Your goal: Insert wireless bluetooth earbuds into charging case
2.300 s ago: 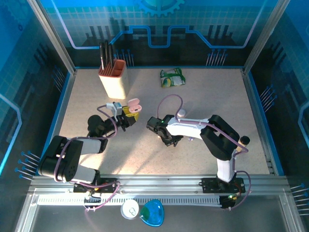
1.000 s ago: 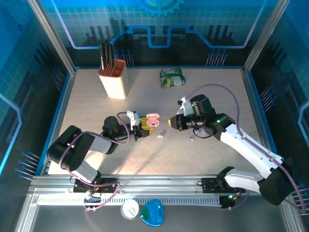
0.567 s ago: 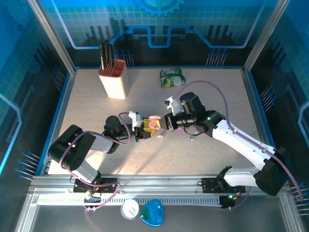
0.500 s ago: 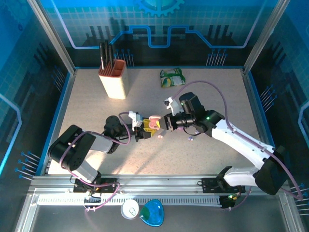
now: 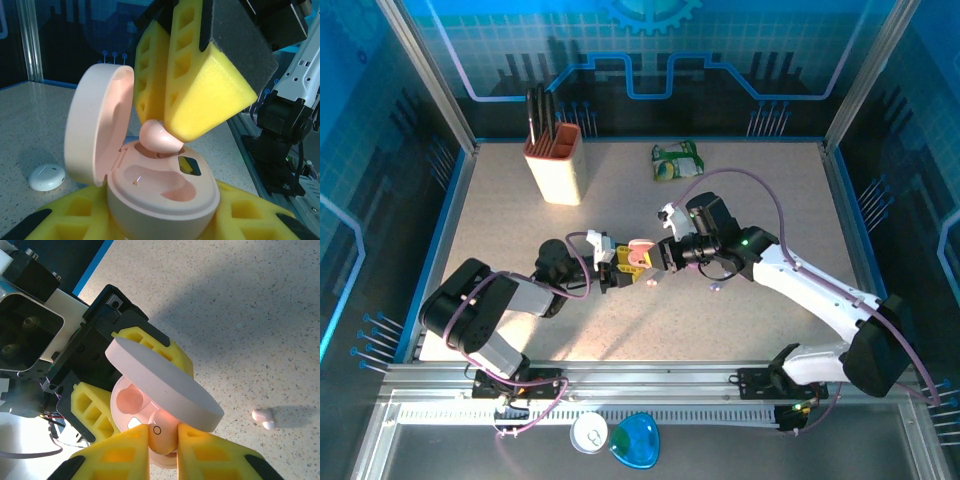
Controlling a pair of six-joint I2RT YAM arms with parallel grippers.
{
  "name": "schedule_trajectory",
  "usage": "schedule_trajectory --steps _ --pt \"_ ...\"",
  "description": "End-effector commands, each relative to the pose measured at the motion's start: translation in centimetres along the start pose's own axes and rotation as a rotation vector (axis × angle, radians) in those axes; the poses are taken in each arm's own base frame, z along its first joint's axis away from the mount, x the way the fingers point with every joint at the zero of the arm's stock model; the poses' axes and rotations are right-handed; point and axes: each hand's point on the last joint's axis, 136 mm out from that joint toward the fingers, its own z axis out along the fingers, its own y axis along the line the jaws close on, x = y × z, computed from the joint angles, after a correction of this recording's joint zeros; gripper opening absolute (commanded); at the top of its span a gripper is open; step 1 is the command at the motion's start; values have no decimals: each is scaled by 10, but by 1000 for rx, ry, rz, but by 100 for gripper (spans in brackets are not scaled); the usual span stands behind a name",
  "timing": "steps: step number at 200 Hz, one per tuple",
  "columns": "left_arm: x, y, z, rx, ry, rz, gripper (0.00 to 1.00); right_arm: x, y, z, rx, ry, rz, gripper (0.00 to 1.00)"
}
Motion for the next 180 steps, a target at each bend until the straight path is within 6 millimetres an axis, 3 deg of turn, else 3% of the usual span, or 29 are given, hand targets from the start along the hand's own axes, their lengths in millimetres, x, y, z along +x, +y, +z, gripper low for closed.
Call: schedule_trajectory --steps 1,14,30,47,80,120,143,166,180 --pt "-16 0 3 5 -37 49 24 2 -5 1 17 9 -11 20" --pt "-16 0 3 4 -38 49 24 2 -5 0 16 9 -11 23" --pt "-17 1 3 1 -39 49 24 -1 -3 -1 10 0 -11 37" --pt "-17 2 3 -4 -40 45 24 -3 -1 -5 10 -17 -19 45" --pt "-18 17 -7 -66 -47 8 24 -10 3 -20 10 -82 -48 61" --pt "-27 39 -34 -188 -74 21 24 -23 -26 -38 89 -261 47 64" --pt "-38 45 -48 -229 -95 42 24 -8 -56 -27 163 -222 136 64" --pt "-48 44 -56 -246 -115 60 24 14 -83 -2 230 -91 200 64" --pt "-53 41 -58 -246 -124 71 24 10 -84 14 209 -36 201 62"
